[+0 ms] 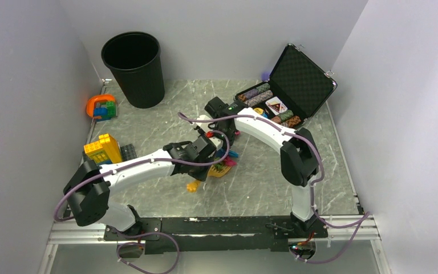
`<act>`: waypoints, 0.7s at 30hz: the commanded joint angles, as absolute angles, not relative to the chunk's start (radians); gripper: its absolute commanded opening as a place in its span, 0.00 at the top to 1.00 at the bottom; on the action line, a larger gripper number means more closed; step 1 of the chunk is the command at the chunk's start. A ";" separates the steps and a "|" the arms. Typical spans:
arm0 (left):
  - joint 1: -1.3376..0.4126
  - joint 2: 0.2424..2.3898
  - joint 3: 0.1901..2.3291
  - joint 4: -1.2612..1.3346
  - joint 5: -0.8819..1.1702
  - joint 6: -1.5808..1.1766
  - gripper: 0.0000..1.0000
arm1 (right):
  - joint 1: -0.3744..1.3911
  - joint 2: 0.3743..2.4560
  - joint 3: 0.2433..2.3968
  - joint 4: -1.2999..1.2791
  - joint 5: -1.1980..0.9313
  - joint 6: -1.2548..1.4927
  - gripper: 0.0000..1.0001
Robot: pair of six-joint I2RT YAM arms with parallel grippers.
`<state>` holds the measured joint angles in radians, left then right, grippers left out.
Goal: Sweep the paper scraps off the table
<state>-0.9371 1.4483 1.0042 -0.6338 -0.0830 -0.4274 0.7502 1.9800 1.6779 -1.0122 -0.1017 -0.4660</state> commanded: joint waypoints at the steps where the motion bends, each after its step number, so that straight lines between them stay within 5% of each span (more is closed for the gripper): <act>1: -0.933 1.435 0.955 -0.548 -0.131 -0.402 1.00 | 0.768 1.900 1.623 -1.079 -0.303 -0.432 1.00; 21: -1.038 1.406 0.759 -0.259 -0.300 -0.351 1.00 | 0.767 1.719 1.554 -1.038 -0.158 -0.324 1.00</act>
